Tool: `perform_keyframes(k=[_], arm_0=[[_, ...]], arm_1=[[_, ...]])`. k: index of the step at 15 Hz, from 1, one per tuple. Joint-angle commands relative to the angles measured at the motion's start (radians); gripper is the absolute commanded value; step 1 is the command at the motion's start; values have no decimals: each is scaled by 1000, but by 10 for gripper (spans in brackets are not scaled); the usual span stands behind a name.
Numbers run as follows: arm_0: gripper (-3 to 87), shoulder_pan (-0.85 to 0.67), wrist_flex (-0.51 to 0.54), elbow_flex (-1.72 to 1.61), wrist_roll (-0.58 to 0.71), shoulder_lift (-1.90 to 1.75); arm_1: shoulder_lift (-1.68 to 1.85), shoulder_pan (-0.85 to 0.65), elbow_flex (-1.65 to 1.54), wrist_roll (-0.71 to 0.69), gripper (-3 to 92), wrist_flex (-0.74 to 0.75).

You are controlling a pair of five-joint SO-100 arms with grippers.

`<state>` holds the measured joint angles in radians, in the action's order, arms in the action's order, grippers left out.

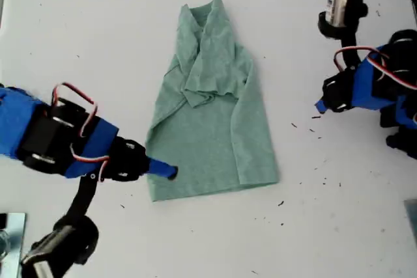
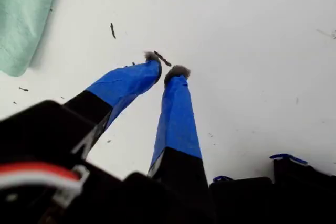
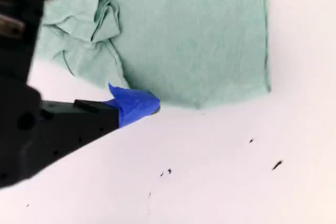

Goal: Fold t shirt

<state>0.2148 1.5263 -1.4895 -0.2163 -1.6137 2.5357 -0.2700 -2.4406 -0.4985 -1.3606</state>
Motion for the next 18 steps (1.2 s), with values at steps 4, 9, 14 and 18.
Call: perform_keyframes(k=[4,9,14,18], arm_0=[[327,8,-425,-334,-67,63],[-2,46,-572,-474,-172,-15],[-2,6,-313,-506,-170,-344],[-2,-43,-272,-295,-57,-190]], arm_1=[[123,86,-80,78,46,34],[413,143,-247,169,38,-2],[446,127,-253,175,29,-60],[442,118,-250,173,21,-66]])
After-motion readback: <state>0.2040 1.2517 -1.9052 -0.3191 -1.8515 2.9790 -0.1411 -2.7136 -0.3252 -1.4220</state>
